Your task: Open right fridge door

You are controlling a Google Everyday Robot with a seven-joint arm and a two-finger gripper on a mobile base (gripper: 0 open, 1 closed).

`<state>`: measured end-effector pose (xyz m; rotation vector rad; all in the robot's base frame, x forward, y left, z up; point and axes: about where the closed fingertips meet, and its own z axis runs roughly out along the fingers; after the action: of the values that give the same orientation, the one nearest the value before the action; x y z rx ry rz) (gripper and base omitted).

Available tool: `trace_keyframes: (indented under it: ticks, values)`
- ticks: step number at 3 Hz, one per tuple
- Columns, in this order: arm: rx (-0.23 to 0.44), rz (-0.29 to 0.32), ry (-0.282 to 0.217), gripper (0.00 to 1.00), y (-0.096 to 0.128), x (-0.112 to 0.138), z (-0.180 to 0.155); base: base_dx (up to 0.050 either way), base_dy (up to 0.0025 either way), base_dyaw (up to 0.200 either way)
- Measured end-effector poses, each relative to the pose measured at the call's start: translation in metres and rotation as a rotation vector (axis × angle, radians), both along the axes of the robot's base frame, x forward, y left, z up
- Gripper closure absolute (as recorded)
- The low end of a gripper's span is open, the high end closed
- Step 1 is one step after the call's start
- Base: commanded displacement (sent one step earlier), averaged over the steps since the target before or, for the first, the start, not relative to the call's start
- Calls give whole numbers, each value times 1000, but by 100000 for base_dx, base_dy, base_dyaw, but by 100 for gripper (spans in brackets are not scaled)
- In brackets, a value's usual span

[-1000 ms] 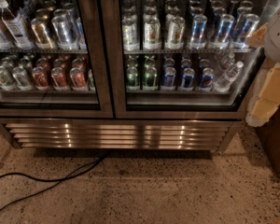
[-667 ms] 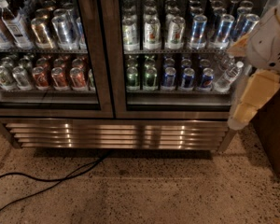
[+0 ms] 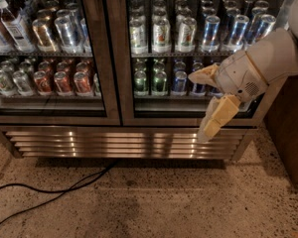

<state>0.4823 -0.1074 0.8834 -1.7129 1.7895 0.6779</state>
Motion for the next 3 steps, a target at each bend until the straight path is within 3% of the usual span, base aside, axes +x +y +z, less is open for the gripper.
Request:
trace_keyframes:
  ticks: [1,2,3]
  values:
    - [261,84,41,0,33,-3,9,0,0,0]
    - [460,137,78,0,56,-7,28,0,0,0]
    - [460,137,78,0,56,-7,29,0,0,0]
